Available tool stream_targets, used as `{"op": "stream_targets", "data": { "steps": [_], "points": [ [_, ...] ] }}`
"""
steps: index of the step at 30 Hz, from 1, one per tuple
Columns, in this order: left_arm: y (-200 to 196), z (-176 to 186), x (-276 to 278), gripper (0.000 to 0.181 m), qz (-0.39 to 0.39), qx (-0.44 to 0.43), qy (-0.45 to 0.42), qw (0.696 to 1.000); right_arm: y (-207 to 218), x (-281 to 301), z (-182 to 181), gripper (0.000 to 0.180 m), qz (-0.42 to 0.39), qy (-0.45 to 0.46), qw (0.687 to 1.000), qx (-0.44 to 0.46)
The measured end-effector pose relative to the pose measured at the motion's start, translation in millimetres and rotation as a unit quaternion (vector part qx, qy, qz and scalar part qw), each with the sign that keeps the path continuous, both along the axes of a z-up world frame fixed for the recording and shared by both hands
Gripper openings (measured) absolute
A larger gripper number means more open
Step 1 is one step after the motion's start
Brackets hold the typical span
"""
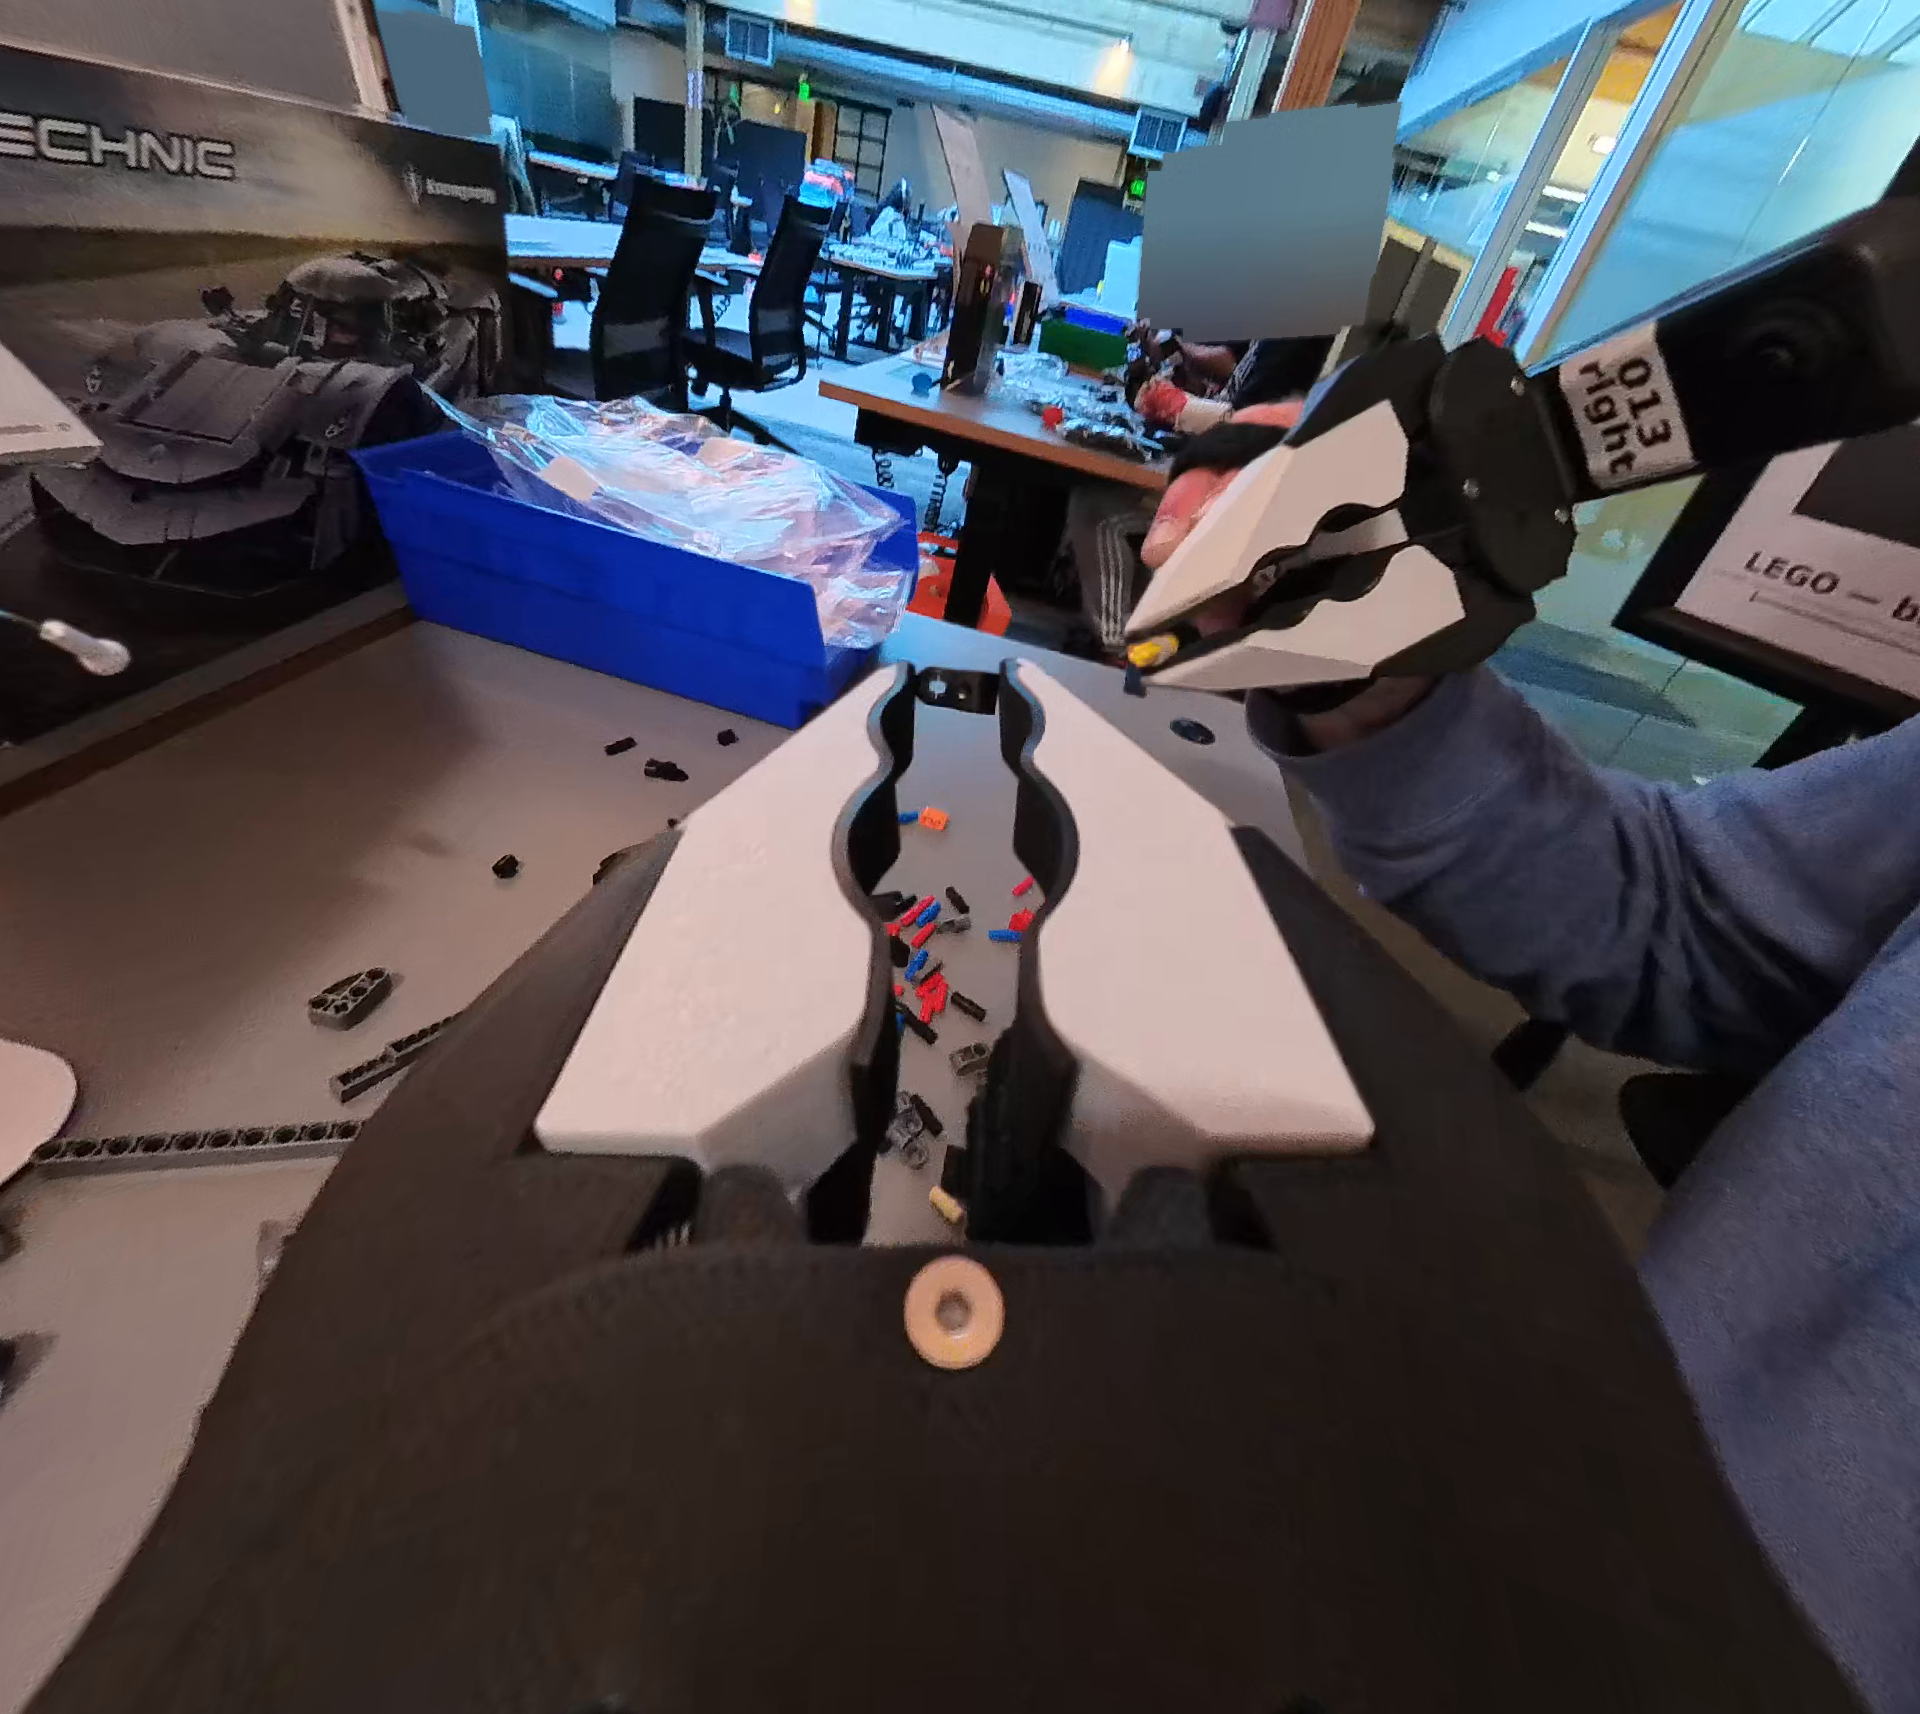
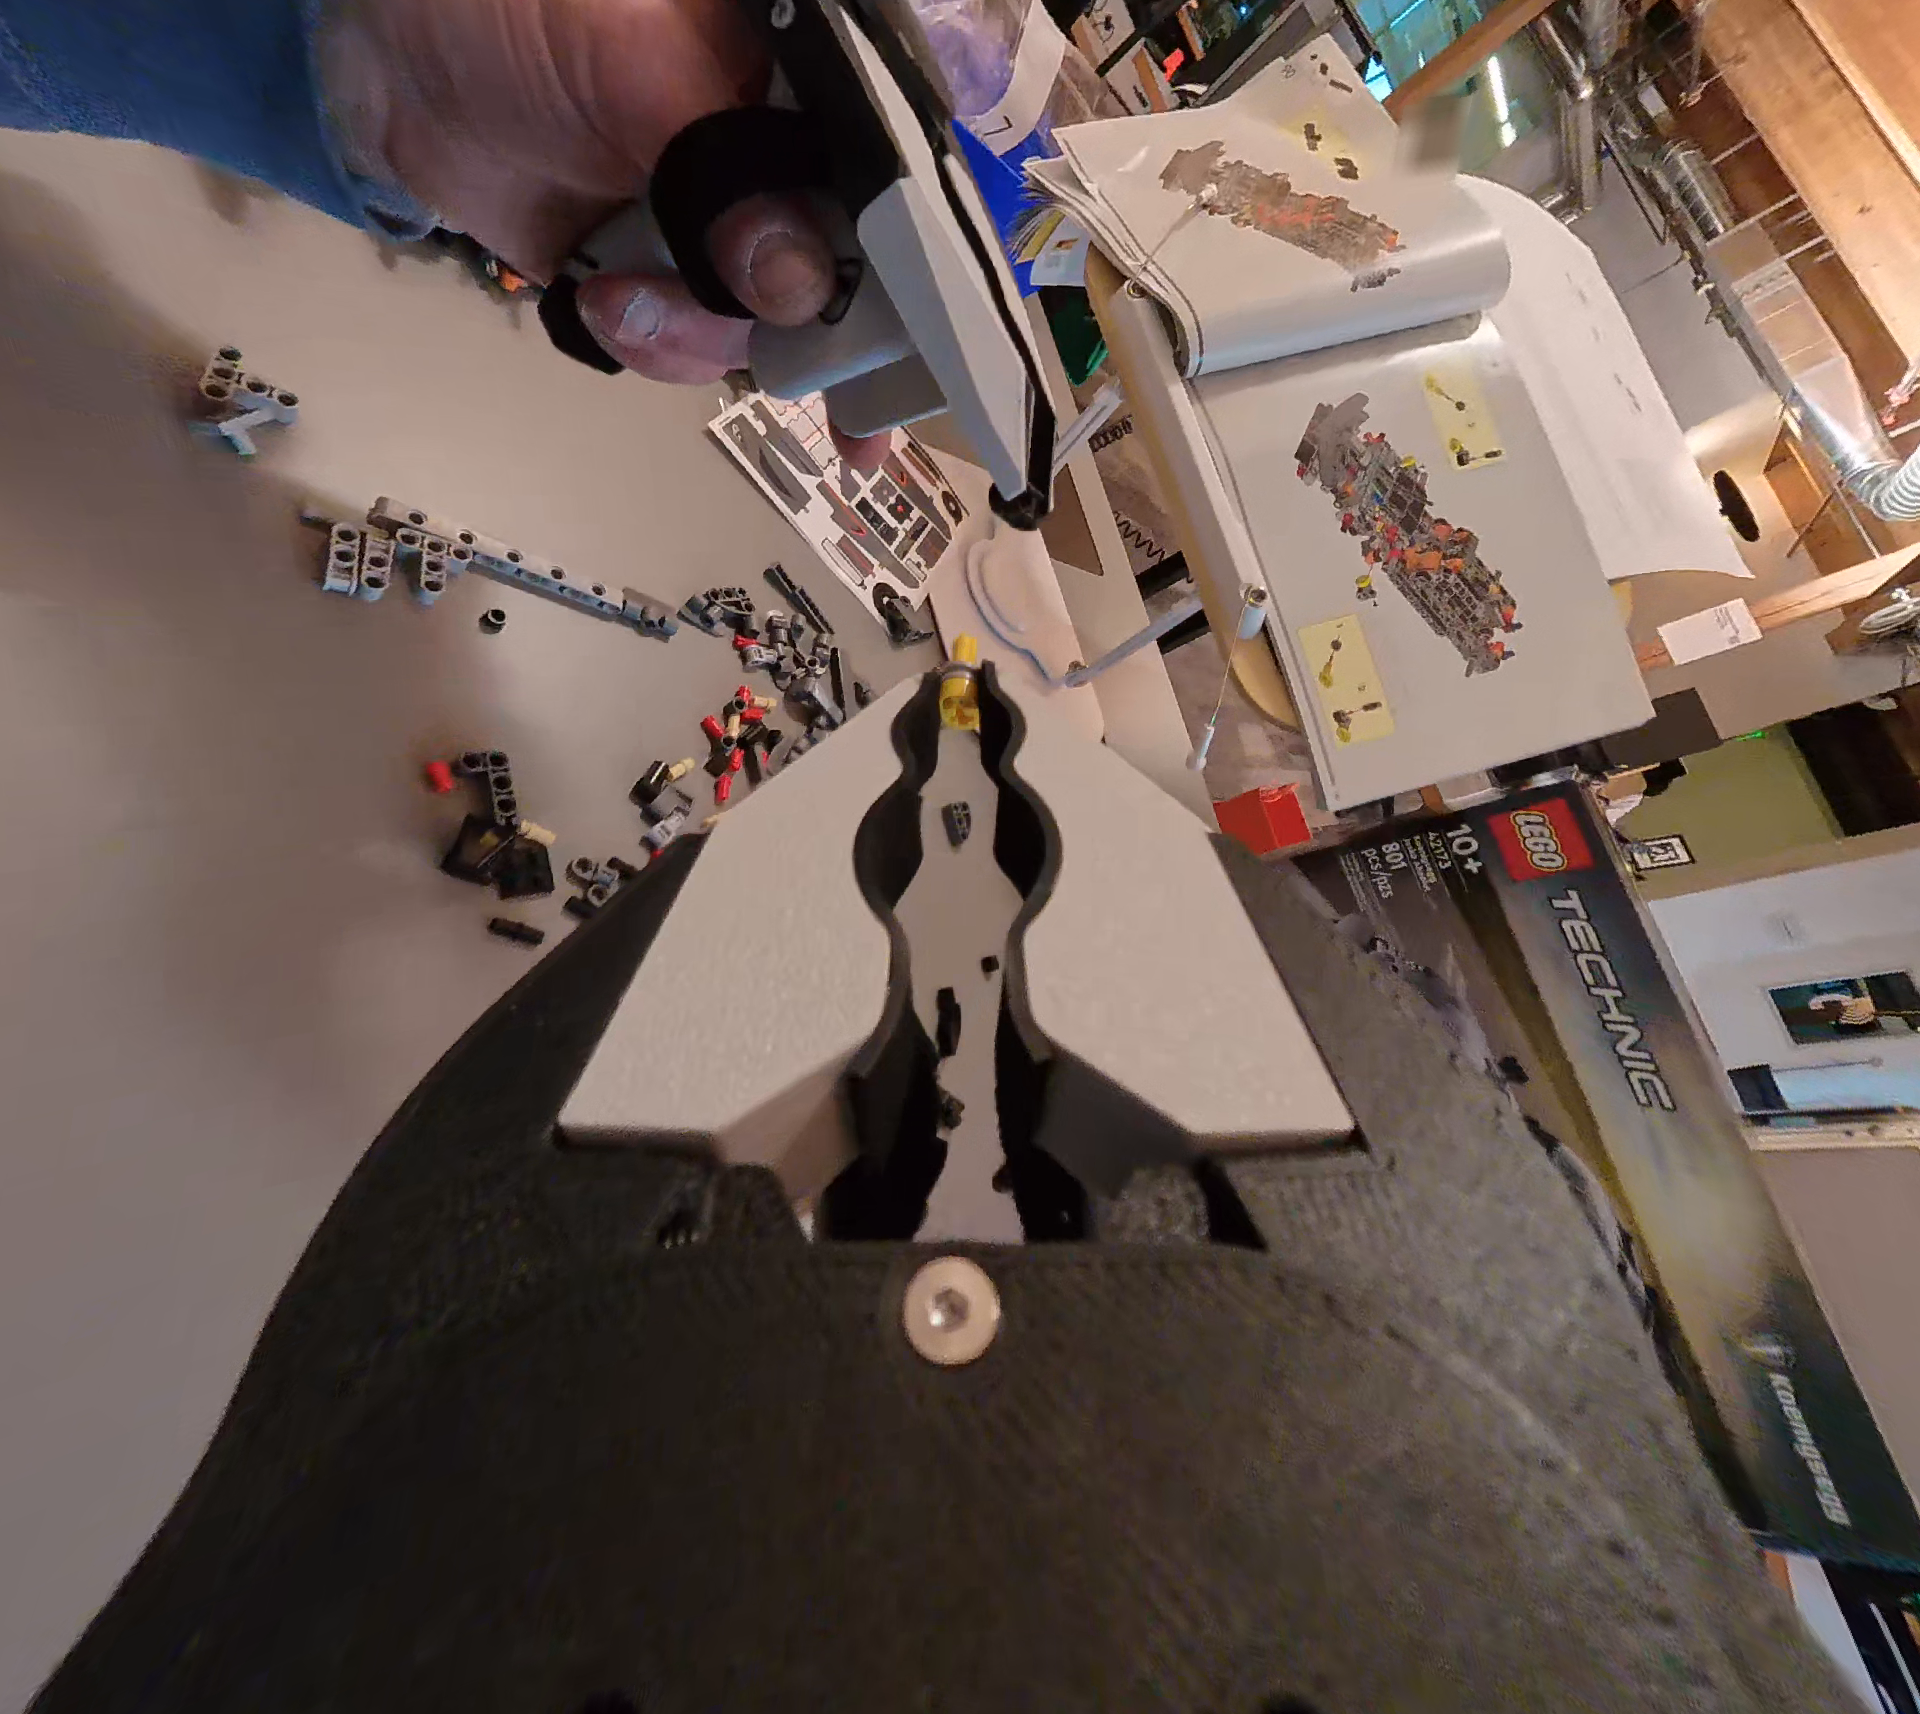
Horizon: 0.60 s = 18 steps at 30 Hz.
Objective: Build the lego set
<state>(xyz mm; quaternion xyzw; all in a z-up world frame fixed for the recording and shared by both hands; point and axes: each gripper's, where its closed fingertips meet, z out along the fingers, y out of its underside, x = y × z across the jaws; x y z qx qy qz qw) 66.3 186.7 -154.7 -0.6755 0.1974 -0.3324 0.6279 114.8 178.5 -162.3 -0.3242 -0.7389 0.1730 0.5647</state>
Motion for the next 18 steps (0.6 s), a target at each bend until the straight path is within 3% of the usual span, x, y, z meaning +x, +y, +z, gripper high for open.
{"op": "stream_targets", "data": {
  "steps": [10, 18],
  "points": [
    [-1.1, 17.1, -4.7, 0.014, -0.035, 0.028, -0.104, 0.994, 6.1, -15.5, 12.8, 0.004, 0.006, 0.021, 1.000, 0.005],
    [-14.9, 34.2, -0.8, 0.013, -0.112, 0.053, -0.208, 0.970, -3.6, -28.4, 31.4, 0.004, 0.018, 0.052, 0.998, 0.018]
  ]
}}
